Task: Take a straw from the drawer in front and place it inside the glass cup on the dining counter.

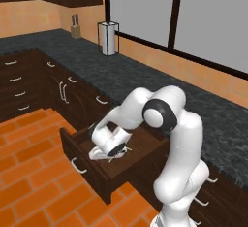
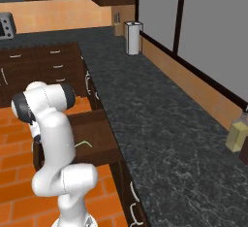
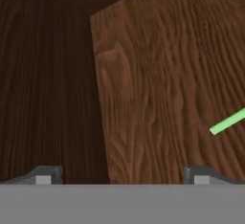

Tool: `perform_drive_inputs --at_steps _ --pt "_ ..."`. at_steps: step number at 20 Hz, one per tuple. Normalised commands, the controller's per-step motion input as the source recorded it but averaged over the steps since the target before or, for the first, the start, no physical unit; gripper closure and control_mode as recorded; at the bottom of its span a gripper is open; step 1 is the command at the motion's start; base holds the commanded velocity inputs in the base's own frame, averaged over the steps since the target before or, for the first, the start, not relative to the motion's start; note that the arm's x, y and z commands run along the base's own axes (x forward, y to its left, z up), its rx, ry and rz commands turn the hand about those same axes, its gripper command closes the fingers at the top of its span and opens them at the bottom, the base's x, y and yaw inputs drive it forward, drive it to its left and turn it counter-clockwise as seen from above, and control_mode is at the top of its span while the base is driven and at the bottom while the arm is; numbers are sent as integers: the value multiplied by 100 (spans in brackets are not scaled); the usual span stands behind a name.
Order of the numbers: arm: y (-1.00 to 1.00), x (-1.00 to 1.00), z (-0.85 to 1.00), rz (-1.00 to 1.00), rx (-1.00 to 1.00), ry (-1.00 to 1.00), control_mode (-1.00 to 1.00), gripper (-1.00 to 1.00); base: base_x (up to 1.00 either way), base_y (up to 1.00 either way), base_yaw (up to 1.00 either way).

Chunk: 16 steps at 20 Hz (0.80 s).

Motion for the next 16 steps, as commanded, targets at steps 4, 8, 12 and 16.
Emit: perform_drive_inputs --at_steps 4,8,12,16 --pt "44 1 78 -3 -1 4 -100 -100 0 0 0" --pt "-25 55 90 -12 -11 11 -100 -100 0 0 0" --pt "-51 72 51 -15 -18 22 -100 -100 0 0 0" --pt "-21 98 41 -14 -17 26 -100 -100 0 0 0"
